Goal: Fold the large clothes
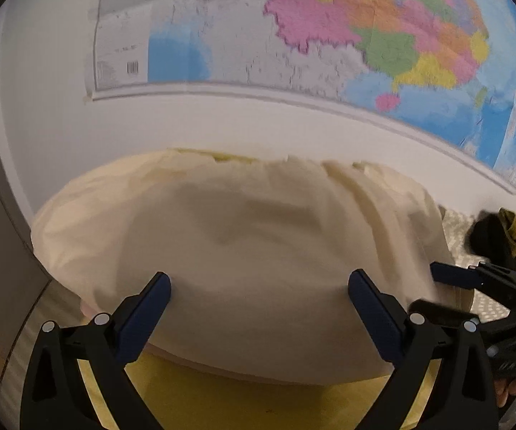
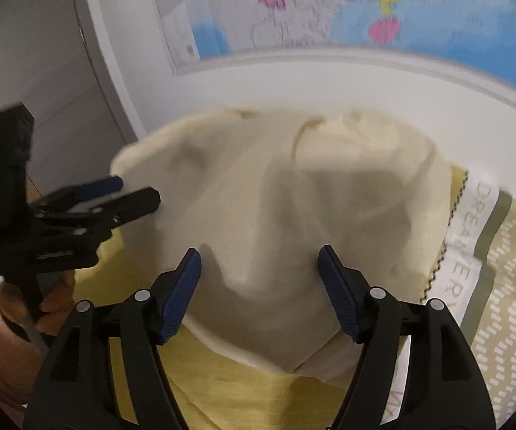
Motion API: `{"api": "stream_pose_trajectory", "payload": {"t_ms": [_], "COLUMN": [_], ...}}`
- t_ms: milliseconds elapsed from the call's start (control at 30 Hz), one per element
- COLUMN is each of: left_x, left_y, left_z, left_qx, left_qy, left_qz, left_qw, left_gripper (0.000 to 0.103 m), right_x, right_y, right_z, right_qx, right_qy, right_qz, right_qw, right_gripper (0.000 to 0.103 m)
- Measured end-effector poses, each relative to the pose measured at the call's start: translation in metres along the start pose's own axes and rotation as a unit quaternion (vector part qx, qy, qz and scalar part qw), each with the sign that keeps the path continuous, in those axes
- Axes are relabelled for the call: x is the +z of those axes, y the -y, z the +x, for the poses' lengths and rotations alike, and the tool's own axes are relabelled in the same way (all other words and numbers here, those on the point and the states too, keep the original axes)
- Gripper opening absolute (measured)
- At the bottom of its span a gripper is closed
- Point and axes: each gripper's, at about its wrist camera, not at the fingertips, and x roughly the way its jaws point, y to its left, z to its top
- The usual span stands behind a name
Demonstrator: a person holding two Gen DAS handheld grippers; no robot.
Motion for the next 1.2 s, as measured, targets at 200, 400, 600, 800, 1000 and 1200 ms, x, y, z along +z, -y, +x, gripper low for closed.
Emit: {"api": "stream_pose_trajectory", "payload": {"t_ms": [200,400,600,800,1000,1200], "left_x": [-0.006,-0.007,-0.011,-0.015,-0.021,-0.030], "left_y": [0.011,0.015,0.027,0.036,0.037,0.038], "left_z": [0.007,0.001,-0.012,-0.024,-0.036,-0.045], "left_qx": [0.030,0.041,0.034,0.036,0.031,0.032], "left_qy": [-0.003,-0.005,0.003,0.009,0.011,0.019], "left_qz": [0.017,0.011,0.019,0.021,-0.003,-0.026], "left_qw": [0.9994,0.9991,0.9992,0.9991,0.9995,0.9990], "left_gripper": [0.096,0.096,0.096,0.096,0.096,0.096], "right_x": [-0.006,-0.009,-0.011,-0.015,-0.021,-0.031], "right_y": [-0.001,-0.001,-0.001,0.002,0.004,0.000], "right_z": [0.003,-0.008,-0.020,-0.032,-0.046,-0.051], "right_qx": [-0.004,0.002,0.002,-0.007,-0.011,-0.019], "right_qy": [0.004,0.019,0.030,0.039,0.057,0.058], "right_qz": [0.000,0.015,0.021,0.025,0.034,0.029], "right_qw": [1.000,1.000,0.999,0.999,0.998,0.998], "right_gripper": [0.076,0.087,0.091,0.094,0.097,0.097]}}
